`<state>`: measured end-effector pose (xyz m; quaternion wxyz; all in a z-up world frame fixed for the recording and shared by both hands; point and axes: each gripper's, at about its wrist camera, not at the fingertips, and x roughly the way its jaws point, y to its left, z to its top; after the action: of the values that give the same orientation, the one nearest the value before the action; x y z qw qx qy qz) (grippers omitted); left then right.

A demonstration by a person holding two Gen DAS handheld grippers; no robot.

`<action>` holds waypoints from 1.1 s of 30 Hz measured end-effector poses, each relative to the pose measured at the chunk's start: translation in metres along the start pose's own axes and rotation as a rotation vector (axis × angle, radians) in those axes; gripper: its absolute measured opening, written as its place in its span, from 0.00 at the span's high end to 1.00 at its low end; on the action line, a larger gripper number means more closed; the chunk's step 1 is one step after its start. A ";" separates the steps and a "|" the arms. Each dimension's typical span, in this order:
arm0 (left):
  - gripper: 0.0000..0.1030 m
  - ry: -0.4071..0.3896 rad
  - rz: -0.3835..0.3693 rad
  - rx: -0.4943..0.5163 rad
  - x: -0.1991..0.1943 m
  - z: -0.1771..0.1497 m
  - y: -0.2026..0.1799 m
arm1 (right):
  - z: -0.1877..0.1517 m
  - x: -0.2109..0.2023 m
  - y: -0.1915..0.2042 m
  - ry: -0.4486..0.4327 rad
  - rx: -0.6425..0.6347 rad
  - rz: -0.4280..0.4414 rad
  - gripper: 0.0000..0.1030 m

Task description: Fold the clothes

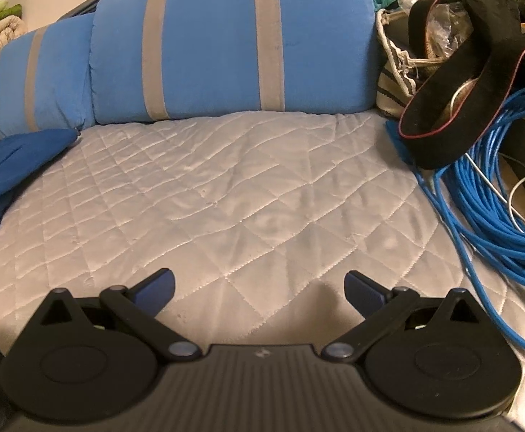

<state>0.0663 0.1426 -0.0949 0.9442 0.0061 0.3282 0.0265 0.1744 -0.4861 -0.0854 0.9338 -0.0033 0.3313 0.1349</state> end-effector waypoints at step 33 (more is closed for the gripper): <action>0.00 -0.010 0.069 0.003 0.037 0.015 -0.011 | 0.007 0.050 0.025 -0.075 -0.013 -0.083 0.00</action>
<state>0.1054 0.1342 -0.1067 0.9444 0.0189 0.3231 0.0587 0.2092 -0.4489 -0.1089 0.9503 -0.0179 0.2949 0.0983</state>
